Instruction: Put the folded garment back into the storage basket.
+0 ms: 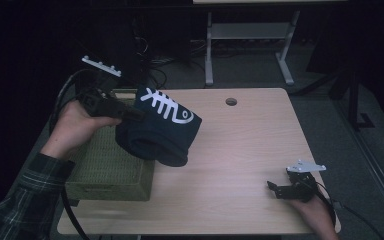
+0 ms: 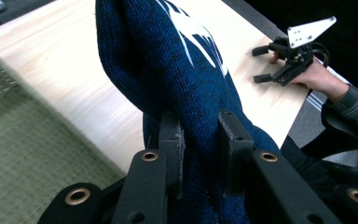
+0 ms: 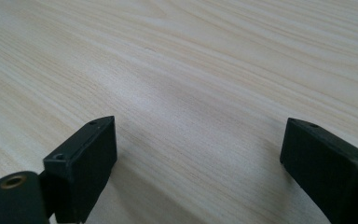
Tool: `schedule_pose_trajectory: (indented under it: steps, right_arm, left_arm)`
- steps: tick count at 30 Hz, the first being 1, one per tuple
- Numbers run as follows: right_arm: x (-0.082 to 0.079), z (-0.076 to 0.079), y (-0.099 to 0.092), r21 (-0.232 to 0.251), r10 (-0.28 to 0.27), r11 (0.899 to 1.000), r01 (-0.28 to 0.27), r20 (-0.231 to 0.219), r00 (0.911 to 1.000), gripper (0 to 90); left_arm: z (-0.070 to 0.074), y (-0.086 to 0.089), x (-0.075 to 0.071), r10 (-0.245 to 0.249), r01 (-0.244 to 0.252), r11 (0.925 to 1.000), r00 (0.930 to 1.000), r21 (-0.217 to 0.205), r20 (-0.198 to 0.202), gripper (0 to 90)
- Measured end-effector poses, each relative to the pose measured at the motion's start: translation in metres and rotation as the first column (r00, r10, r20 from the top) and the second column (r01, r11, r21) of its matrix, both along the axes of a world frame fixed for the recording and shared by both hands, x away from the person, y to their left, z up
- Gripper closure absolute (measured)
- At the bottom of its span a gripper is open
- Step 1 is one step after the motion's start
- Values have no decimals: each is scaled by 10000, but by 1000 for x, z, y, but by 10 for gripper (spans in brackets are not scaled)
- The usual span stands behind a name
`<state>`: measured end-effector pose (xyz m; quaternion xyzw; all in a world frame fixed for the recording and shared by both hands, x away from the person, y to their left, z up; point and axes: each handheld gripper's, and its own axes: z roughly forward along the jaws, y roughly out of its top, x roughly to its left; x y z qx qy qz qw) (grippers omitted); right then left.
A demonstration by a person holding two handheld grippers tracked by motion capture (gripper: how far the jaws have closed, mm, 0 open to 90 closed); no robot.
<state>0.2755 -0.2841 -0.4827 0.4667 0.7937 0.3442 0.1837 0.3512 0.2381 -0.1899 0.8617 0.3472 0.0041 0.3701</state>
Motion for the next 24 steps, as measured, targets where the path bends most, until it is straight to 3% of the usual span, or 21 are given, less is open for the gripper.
schedule_pose_trajectory:
  steps: [5,16,24]
  right_arm:
    - [0,0,0,-7,-6,10000,6,-24,10000,103]
    - [0,0,-1,-20,-49,10000,49,3,10000,103]
    - [0,0,0,-3,-103,9999,103,-8,9999,103]
  left_arm:
    - [6,24,-6,463,-460,9988,9988,-172,159,745]
    - [10,57,-17,1058,-1049,9939,9941,-337,249,745]
    - [4,83,-22,1412,-1401,9888,9898,-506,193,746]
